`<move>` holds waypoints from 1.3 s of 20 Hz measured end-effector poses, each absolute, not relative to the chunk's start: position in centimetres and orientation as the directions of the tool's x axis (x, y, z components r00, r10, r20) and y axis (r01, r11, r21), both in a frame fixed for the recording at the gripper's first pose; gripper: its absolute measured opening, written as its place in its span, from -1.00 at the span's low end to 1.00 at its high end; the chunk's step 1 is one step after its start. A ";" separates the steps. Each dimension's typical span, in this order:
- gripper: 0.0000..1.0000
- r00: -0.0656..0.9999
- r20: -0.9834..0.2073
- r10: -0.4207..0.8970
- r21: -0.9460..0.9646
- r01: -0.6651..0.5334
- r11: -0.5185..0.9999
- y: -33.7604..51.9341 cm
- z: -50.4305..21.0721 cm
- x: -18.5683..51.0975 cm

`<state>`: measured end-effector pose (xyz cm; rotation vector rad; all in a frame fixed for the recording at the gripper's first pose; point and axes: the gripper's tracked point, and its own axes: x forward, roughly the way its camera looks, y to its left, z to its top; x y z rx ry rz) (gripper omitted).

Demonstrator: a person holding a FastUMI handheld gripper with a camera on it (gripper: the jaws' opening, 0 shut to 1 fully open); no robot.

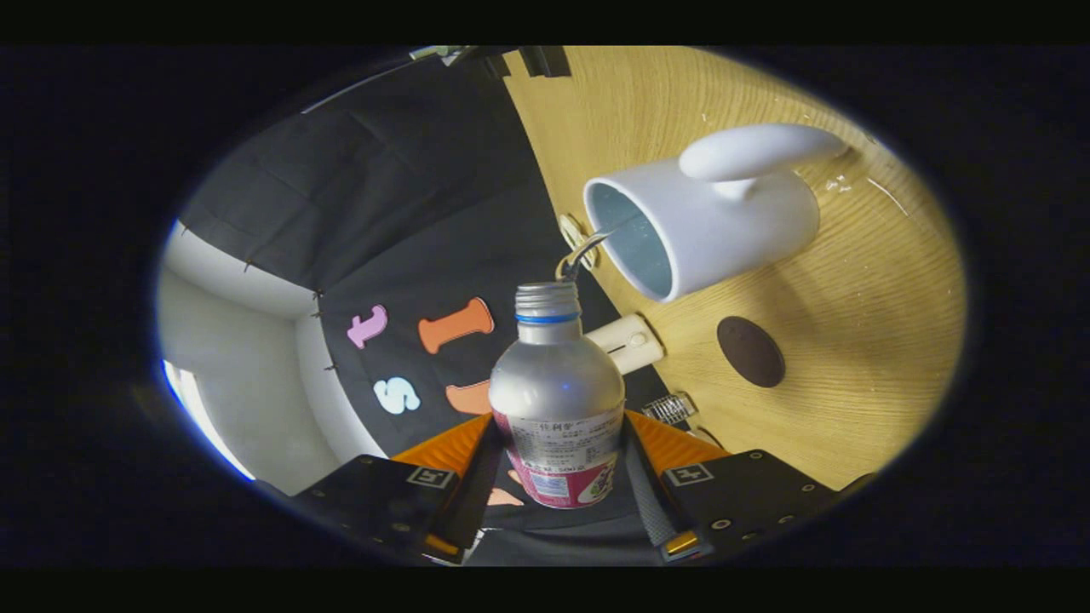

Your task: Take the bottle from table, then pour the juice into the cup, finally place the bottle on the coaster

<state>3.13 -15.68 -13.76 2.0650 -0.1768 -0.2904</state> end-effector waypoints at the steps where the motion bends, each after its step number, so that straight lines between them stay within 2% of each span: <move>1: 0.49 0.960 -0.130 -0.249 0.868 -0.011 -0.497 -15.8 -13.8 3.1; 26: 0.48 0.957 -0.093 -0.275 0.799 -0.093 -0.594 -16.6 -12.2 3.0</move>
